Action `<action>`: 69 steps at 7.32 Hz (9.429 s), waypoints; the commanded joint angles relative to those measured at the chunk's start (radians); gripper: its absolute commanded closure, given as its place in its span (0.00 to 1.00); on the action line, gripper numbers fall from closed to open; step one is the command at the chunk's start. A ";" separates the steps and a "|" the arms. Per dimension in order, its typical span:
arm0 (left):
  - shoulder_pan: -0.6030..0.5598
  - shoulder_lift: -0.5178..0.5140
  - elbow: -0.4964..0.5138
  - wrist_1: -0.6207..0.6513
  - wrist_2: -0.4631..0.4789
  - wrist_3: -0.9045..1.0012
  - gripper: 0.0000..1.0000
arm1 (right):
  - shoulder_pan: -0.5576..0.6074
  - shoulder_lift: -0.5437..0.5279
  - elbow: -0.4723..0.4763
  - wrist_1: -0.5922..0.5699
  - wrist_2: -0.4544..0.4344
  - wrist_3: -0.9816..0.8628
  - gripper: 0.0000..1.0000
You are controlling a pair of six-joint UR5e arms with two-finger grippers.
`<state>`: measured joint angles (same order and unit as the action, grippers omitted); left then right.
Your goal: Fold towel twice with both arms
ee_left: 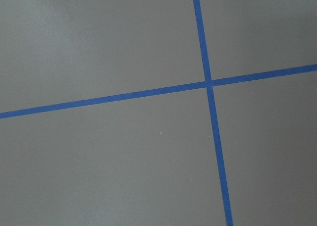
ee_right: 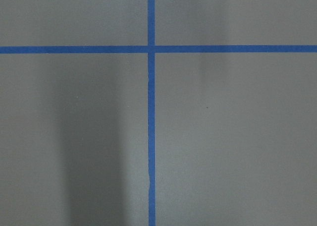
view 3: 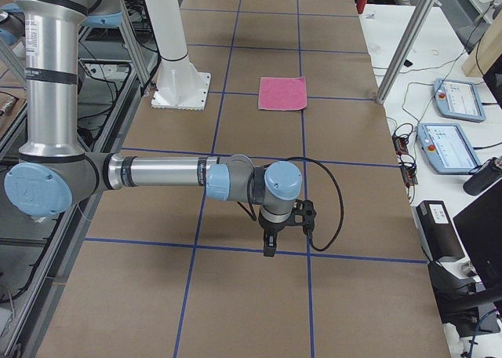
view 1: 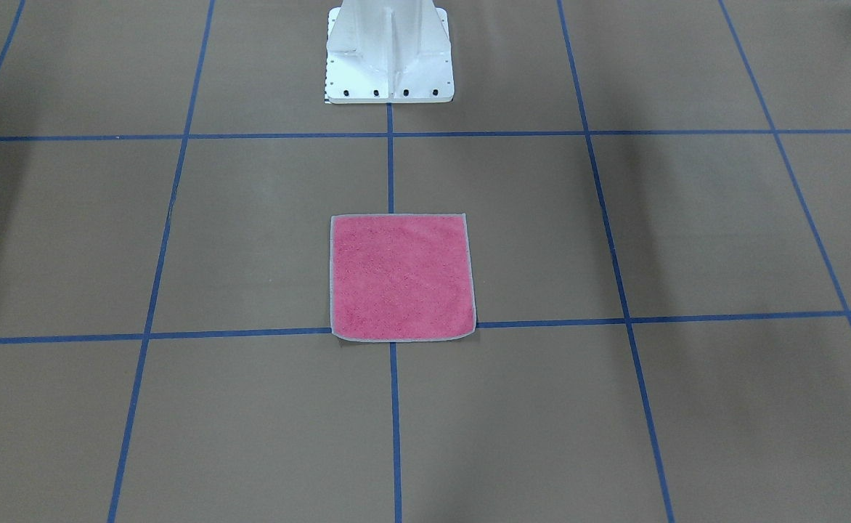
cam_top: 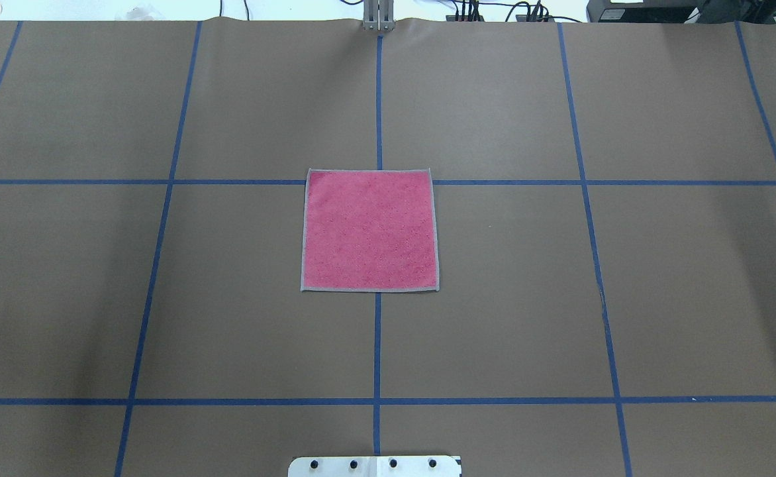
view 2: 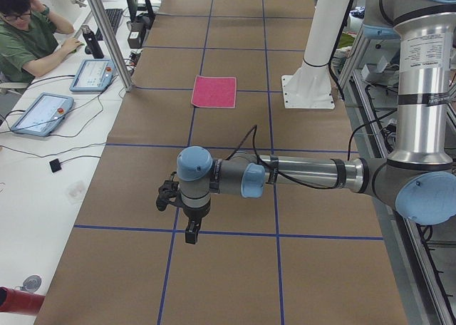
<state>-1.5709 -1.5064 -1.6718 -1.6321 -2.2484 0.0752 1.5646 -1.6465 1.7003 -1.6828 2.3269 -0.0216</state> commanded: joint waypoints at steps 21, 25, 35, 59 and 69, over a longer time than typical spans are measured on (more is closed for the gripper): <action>0.695 -0.449 -0.046 -0.474 -0.010 -1.564 0.00 | -0.446 0.346 -0.004 0.653 0.059 1.233 0.01; 0.941 -0.486 -0.071 -0.541 0.256 -1.808 0.00 | -0.740 0.356 0.004 0.889 -0.153 1.595 0.01; 1.054 -0.561 0.101 -0.595 0.337 -1.802 0.02 | -0.787 0.383 0.009 0.890 -0.159 1.603 0.01; 1.089 -0.563 0.119 -0.597 0.337 -1.810 0.52 | -0.787 0.389 0.004 0.888 -0.159 1.602 0.01; 1.091 -0.580 0.116 -0.594 0.335 -1.816 1.00 | -0.816 0.392 0.005 0.888 -0.156 1.637 0.01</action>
<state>-0.4801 -2.0858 -1.5553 -2.2264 -1.9127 -1.7410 0.7666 -1.2577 1.7017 -0.7950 2.1706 1.5903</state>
